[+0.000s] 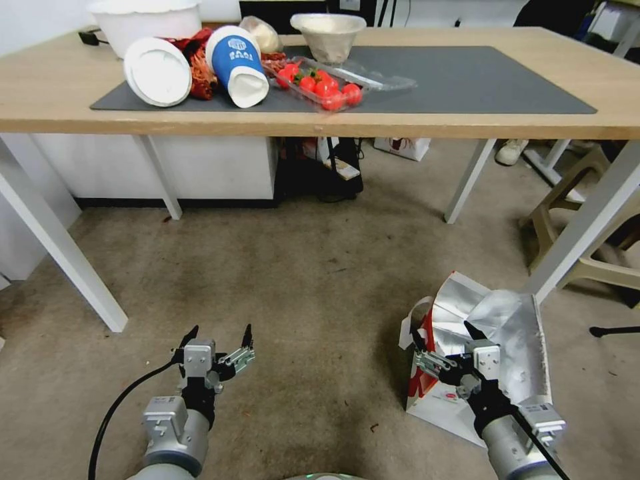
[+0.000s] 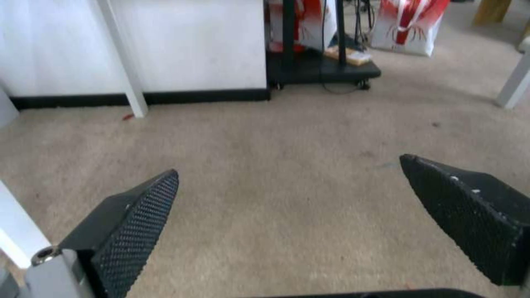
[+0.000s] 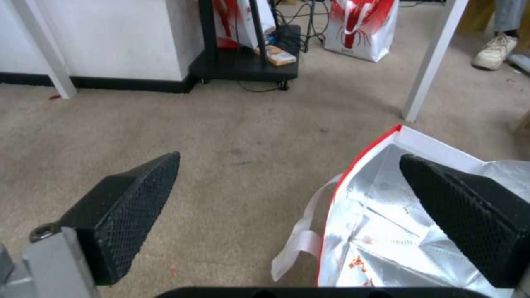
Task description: Pick up the food delivery bag from the floor and place it on the table.
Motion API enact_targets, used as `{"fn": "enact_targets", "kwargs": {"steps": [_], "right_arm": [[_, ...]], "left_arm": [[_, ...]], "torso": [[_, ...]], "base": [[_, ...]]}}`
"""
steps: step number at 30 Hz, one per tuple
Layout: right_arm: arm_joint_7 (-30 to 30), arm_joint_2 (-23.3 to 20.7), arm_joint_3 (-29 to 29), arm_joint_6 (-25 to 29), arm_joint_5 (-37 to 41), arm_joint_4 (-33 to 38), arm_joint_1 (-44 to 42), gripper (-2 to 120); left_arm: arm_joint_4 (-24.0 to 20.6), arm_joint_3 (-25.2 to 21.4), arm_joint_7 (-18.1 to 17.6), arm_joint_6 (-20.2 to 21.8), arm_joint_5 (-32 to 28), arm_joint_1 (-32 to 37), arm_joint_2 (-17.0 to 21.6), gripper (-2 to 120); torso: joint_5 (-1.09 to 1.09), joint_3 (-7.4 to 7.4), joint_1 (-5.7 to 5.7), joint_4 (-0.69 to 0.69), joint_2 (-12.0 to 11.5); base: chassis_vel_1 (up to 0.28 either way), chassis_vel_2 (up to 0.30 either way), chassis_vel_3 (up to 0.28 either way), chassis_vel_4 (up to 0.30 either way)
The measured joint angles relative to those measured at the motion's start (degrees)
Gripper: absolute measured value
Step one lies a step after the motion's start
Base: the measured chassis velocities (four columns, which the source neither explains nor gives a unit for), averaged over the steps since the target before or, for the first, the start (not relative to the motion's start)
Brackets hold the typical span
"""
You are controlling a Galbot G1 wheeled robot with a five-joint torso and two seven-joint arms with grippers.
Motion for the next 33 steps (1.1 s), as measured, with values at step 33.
{"fn": "enact_targets", "kwargs": {"steps": [33], "right_arm": [[8.4,-25.24,14.34,-3.97,20.21,-24.21,17.57,100]], "left_arm": [[-0.77,1.43,0.71,-2.69,6.38,2.24,0.32,100]], "torso": [[0.01,0.0,0.08,0.0,0.36]], "base": [[0.0,0.0,0.0,0.0]]}}
